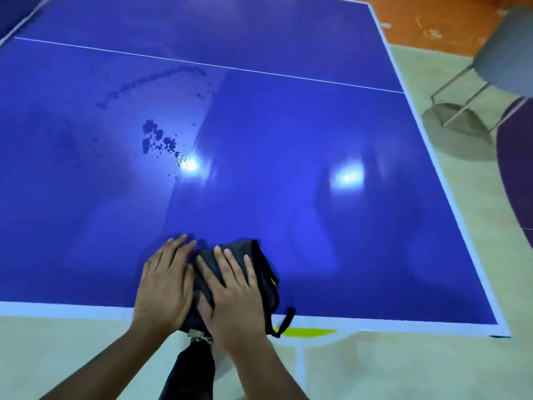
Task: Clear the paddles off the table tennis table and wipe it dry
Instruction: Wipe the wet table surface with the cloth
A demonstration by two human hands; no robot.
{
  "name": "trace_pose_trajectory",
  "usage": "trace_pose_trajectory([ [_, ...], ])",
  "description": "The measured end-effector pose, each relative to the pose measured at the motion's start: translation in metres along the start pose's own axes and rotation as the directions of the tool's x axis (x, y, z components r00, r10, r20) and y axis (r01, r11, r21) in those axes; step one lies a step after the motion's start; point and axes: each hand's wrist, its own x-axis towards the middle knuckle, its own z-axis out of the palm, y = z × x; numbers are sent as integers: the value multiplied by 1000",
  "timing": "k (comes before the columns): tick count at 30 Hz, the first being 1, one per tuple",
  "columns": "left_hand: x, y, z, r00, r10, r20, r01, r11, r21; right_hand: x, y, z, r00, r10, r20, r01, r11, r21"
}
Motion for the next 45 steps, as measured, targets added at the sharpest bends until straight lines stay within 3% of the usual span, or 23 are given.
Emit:
trace_pose_trajectory([
  [6,15,43,13,997,63,47,-63,998,12,-25,103,-47,985,173,-6,-173,980,-97],
  [14,93,82,31,990,137,46,-136,991,-11,64,187,-74,938,345,-26,-345,928,-142],
  [24,259,141,72,980,194,38,-191,979,-74,209,304,-107,914,404,-23,-402,900,-166],
  [33,360,207,108,957,287,45,-287,958,-19,287,397,-135,925,379,-29,-379,913,-151],
  [41,409,231,132,971,233,-45,-226,967,121,363,491,-164,890,450,-78,-457,873,-172],
  [45,419,240,141,990,126,-61,-117,984,135,401,535,-176,884,458,-94,-468,864,-187],
])
